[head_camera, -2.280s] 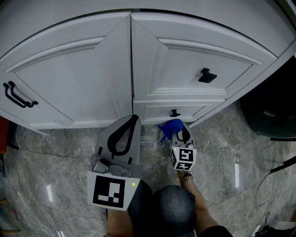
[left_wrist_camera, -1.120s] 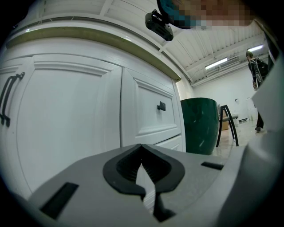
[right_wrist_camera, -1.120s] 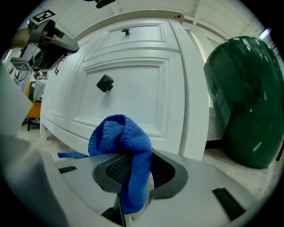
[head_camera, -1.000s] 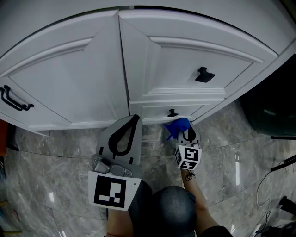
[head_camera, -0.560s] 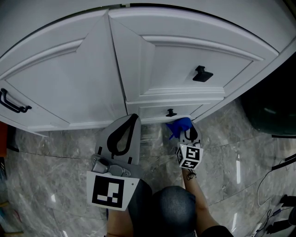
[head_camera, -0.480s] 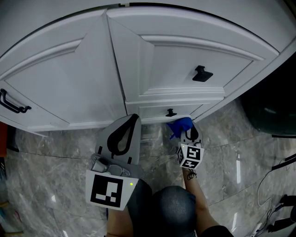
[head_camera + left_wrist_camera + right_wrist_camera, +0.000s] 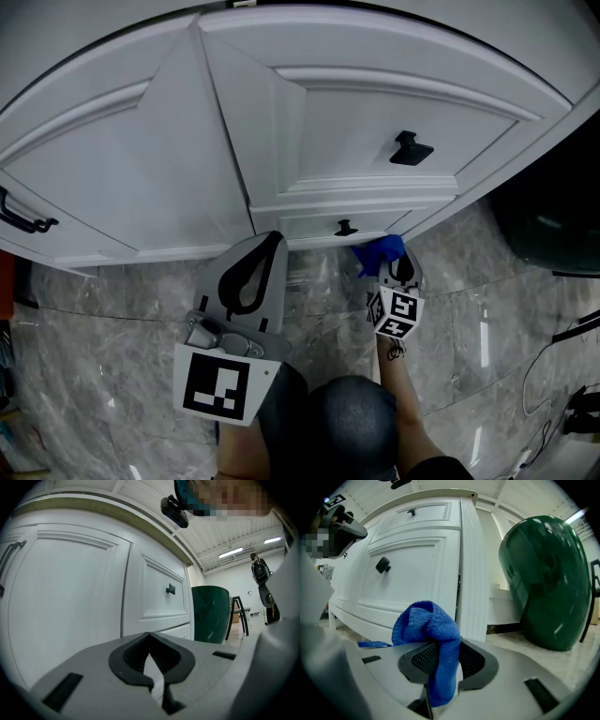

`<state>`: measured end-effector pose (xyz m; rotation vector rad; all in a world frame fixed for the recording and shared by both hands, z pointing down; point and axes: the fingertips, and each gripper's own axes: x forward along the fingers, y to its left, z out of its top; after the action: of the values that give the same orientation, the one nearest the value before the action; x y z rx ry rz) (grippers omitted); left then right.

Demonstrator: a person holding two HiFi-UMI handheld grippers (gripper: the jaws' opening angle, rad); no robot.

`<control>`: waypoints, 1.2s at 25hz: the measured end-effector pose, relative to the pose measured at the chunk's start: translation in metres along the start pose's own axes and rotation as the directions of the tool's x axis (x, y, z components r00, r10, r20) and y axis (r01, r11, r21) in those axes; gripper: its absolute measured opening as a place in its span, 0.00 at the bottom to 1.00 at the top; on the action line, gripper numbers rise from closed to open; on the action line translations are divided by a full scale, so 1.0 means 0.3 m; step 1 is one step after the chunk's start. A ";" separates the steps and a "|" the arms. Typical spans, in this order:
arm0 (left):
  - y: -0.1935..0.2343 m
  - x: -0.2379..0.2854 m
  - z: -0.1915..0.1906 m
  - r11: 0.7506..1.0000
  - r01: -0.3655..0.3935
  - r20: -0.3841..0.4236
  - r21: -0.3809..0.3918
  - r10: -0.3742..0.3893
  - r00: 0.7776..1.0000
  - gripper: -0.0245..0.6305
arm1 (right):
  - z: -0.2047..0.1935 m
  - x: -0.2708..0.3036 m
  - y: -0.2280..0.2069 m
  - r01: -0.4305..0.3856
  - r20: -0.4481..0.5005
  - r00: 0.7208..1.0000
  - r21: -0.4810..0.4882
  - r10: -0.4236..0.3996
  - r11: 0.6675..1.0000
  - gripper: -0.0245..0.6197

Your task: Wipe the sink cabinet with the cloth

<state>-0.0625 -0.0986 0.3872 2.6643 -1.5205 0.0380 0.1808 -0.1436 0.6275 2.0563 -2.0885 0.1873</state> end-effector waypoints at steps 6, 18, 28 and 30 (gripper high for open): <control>-0.002 0.013 -0.011 1.000 0.005 -0.005 -0.008 -0.005 1.000 0.04 | -0.007 0.009 -0.045 0.024 -0.006 1.000 0.020 -0.024 1.000 0.22; -0.003 0.017 -0.012 0.998 0.057 0.009 0.037 -0.058 0.998 0.04 | 0.119 -0.143 -0.174 0.020 -0.017 1.000 -0.039 -0.021 0.999 0.22; -0.076 0.037 -0.015 0.991 0.132 0.008 0.029 -0.132 0.991 0.04 | 1.052 -0.386 -0.356 0.098 0.353 0.935 -0.137 -0.044 0.986 0.22; -0.097 0.042 -0.014 0.988 0.152 0.008 0.030 -0.152 0.988 0.04 | 1.237 -0.421 -0.346 0.113 0.430 0.902 -0.161 -0.034 0.981 0.22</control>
<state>-0.0311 -0.0944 0.3907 2.7989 -1.3243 0.0386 0.2647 -0.1090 0.2323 2.2071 -2.1484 -0.4937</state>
